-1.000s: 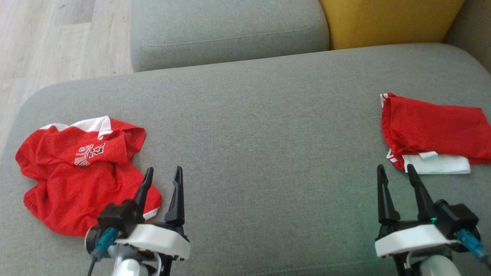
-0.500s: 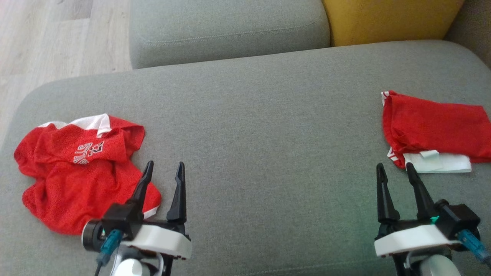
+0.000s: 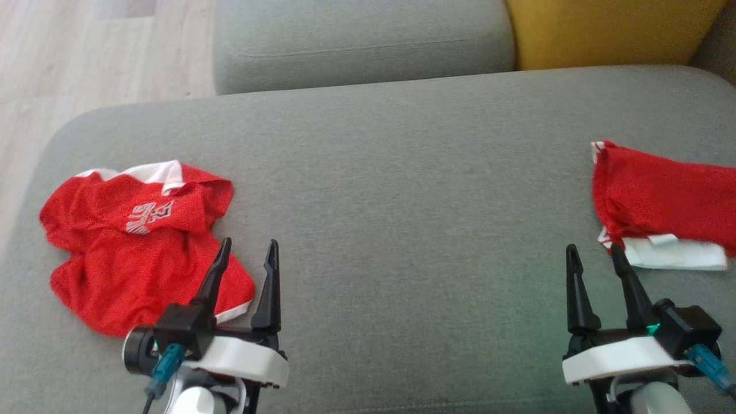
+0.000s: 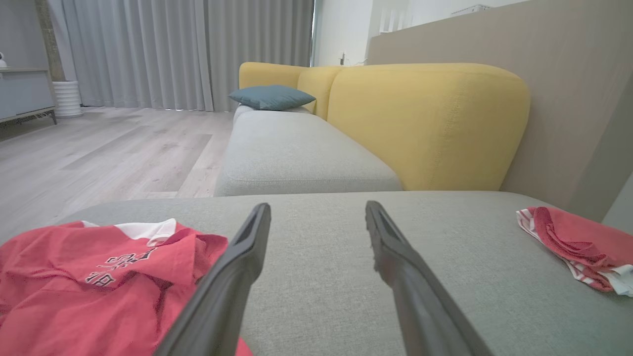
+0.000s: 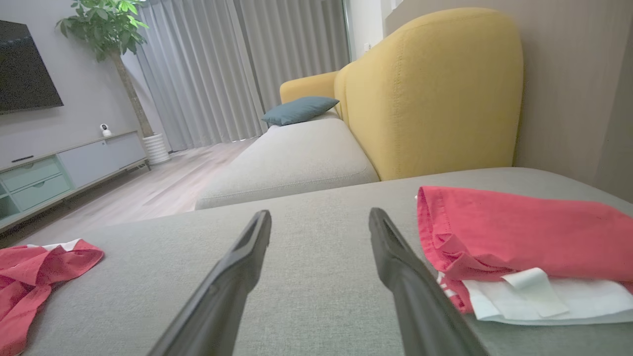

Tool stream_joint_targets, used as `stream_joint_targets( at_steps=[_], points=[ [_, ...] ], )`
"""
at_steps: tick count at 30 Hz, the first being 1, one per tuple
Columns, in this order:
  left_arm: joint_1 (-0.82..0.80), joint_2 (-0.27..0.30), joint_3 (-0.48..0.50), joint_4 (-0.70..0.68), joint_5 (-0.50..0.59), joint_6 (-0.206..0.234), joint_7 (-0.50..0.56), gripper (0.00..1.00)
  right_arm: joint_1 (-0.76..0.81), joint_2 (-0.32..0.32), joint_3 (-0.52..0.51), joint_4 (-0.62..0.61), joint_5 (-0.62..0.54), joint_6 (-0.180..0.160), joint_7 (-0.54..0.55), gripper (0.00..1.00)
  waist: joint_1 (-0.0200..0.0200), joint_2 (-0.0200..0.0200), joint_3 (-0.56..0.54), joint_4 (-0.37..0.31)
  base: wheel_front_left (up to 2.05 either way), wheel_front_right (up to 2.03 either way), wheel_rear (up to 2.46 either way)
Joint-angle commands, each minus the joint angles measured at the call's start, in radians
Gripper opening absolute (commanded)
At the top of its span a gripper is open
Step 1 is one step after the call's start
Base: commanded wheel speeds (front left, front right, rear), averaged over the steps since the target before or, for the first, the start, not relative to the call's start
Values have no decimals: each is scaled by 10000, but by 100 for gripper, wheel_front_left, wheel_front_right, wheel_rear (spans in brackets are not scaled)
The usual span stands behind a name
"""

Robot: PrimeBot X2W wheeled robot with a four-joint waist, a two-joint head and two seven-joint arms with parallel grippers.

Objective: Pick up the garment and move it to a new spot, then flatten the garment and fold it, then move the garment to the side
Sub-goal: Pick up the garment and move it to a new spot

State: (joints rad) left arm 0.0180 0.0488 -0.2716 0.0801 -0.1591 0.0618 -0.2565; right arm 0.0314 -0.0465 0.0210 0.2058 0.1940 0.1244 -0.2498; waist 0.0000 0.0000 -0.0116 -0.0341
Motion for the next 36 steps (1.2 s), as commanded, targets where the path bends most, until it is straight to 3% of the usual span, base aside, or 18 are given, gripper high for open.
stream_joint_targets(
  at_steps=[1,21,28,36],
  points=[
    [-401,14,423,-289,38,51,-53,100,-382,-38,246,-294,84,63,-120,100,0,0,6,290,0,0,0],
    [-449,14,1303,-106,-113,1,-53,100,-456,-37,1342,131,500,63,-120,100,0,0,-21,3518,0,0,0],
    [-468,14,1456,-111,-133,5,-53,100,-567,-37,1436,210,519,63,-120,100,0,0,135,3991,0,0,0],
    [-528,14,1655,-129,-132,-27,-53,100,-670,-37,1505,281,547,63,-120,100,0,0,301,4020,0,0,0]
  ],
)
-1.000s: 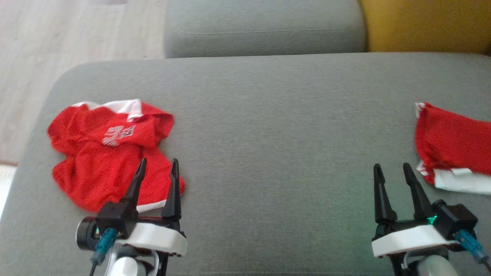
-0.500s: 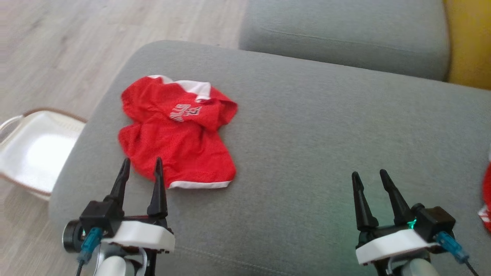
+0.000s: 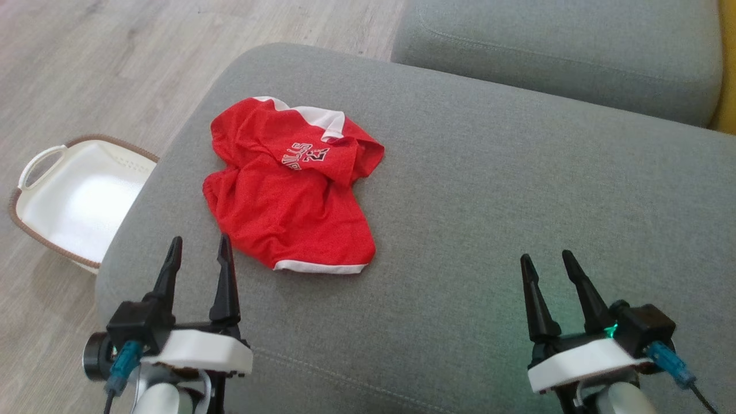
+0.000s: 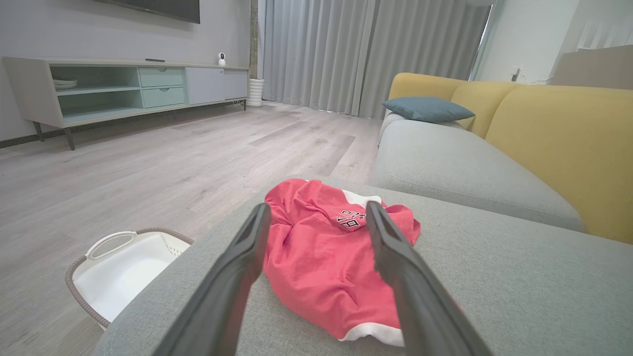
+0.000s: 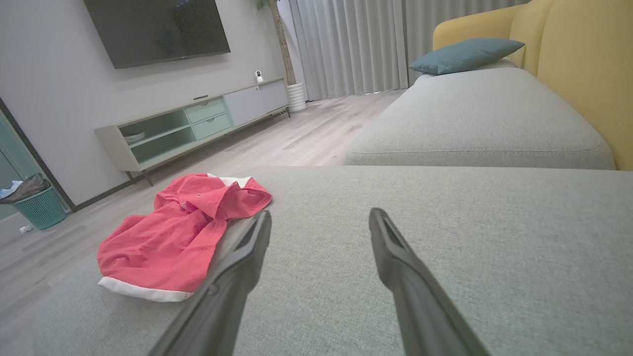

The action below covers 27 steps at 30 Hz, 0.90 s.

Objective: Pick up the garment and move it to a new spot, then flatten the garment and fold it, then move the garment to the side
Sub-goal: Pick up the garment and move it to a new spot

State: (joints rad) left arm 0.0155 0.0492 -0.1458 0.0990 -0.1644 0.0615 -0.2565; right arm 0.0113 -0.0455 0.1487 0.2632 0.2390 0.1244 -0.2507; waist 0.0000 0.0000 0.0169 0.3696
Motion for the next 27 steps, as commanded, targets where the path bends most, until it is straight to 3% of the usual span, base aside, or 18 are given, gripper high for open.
stream_joint_targets(
  at_steps=[1,8,16,22,27],
  points=[
    [-518,10,427,-327,-85,-23,-53,100,-489,-47,240,-288,95,63,-110,100,0,0,54,-44,0,0,0],
    [-963,10,764,82,-228,-176,-53,100,-835,-47,70,-308,-141,63,-110,100,0,0,638,-364,0,0,0],
    [-2626,169,1229,1172,57,-934,-53,100,-1627,-47,-553,-700,-695,63,-111,100,0,0,1949,-862,0,0,0],
    [-4885,776,704,3214,241,-1581,190,100,-2251,-47,-1155,-1494,-1151,63,38,100,0,0,3064,-1224,0,0,0],
    [-6397,1196,52,4479,224,-1835,1027,100,-2543,-47,-1403,-2165,-1300,63,270,100,0,0,3695,-1485,0,0,0]
  ],
)
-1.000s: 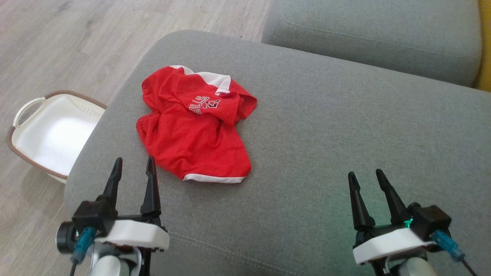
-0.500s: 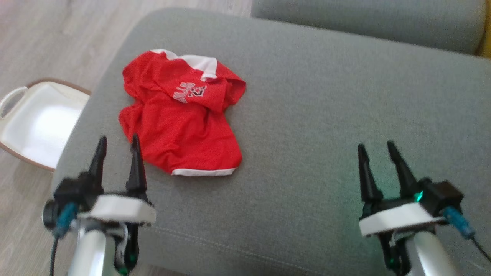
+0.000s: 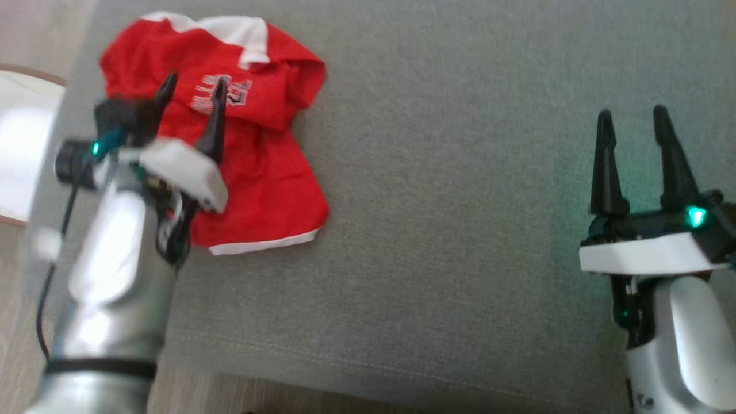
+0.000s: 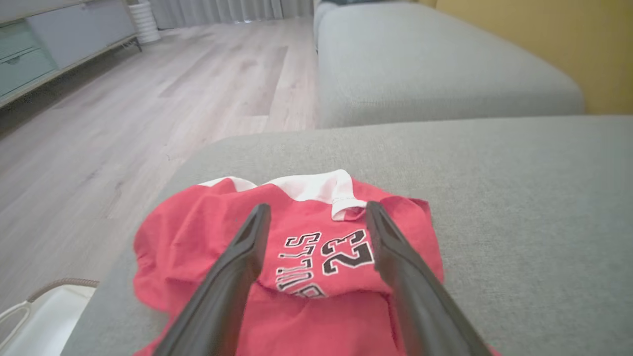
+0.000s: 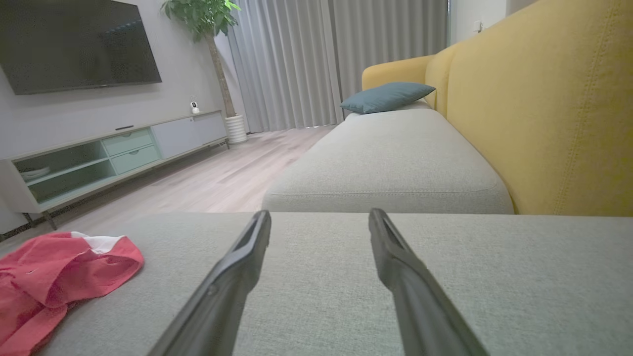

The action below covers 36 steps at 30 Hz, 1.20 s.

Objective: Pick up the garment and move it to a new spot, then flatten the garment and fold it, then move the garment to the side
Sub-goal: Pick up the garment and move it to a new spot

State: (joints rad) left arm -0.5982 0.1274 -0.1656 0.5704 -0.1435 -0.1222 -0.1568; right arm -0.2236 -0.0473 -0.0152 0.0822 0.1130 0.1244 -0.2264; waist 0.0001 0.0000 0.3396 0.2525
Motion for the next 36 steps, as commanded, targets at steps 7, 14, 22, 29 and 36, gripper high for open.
stream_joint_targets(
  at_steps=[7,14,22,29,36],
  points=[
    [-2446,1156,-1141,1740,-776,-79,1609,100,-508,-30,373,-1207,-134,63,353,100,-1,0,1306,-837,0,0,0],
    [-3618,1826,-2785,3022,-2251,-82,2893,100,-605,-30,476,-1490,-81,63,354,100,-1,0,1745,-1235,0,0,0],
    [-3996,2218,-4036,3886,-3383,-83,3888,44,-599,-30,497,-1420,2,63,236,100,-1,0,1691,-1434,0,0,0],
    [-4141,2498,-4194,4136,-3789,-80,2314,0,-419,-30,492,-1179,25,63,174,100,-1,0,1123,-1494,0,0,0],
    [-4158,2416,-3874,4255,-3793,379,62,0,-70,-30,536,-694,224,63,23,100,-1,0,86,-1534,0,0,0]
  ],
)
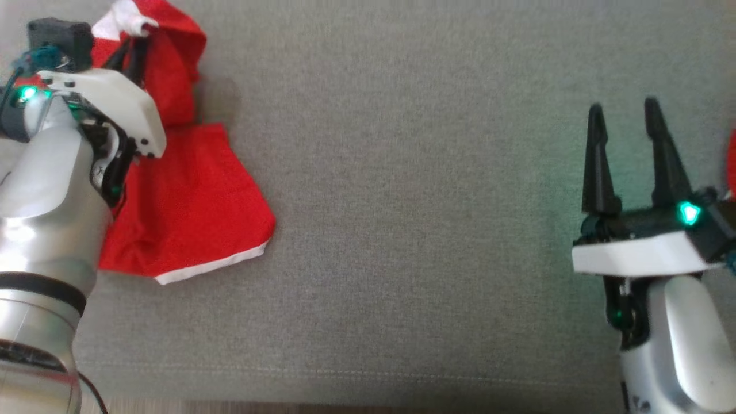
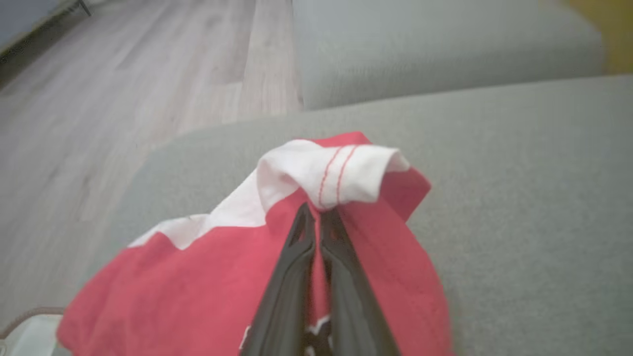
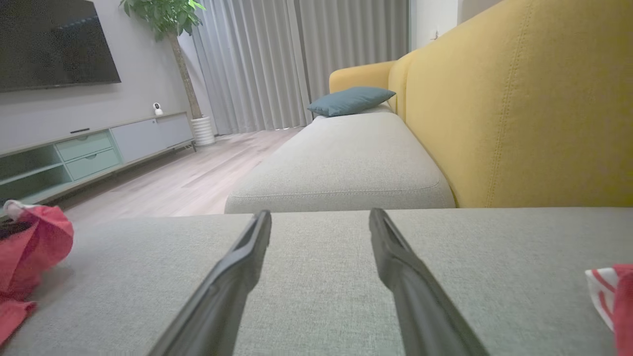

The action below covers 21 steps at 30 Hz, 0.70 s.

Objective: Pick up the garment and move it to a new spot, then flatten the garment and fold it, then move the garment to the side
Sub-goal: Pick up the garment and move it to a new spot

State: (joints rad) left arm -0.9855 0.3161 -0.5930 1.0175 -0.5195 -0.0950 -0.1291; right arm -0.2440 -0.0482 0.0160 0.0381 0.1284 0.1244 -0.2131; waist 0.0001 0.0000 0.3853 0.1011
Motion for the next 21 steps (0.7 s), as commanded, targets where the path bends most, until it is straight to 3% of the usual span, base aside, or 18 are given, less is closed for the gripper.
stream_joint_targets(
  at_steps=[1,9,21],
  points=[
    [-258,502,457,-246,-67,153,-474,0,190,-20,219,-187,108,63,-133,100,-1,0,-518,-24,0,0,0],
    [88,214,643,-1333,-68,504,-1232,0,520,-20,280,176,374,63,-269,100,-1,0,-1301,-121,0,0,0],
    [536,-696,34,-3441,148,957,-928,0,476,-20,318,409,752,63,-430,100,-1,0,-1604,-955,0,0,0]
  ],
)
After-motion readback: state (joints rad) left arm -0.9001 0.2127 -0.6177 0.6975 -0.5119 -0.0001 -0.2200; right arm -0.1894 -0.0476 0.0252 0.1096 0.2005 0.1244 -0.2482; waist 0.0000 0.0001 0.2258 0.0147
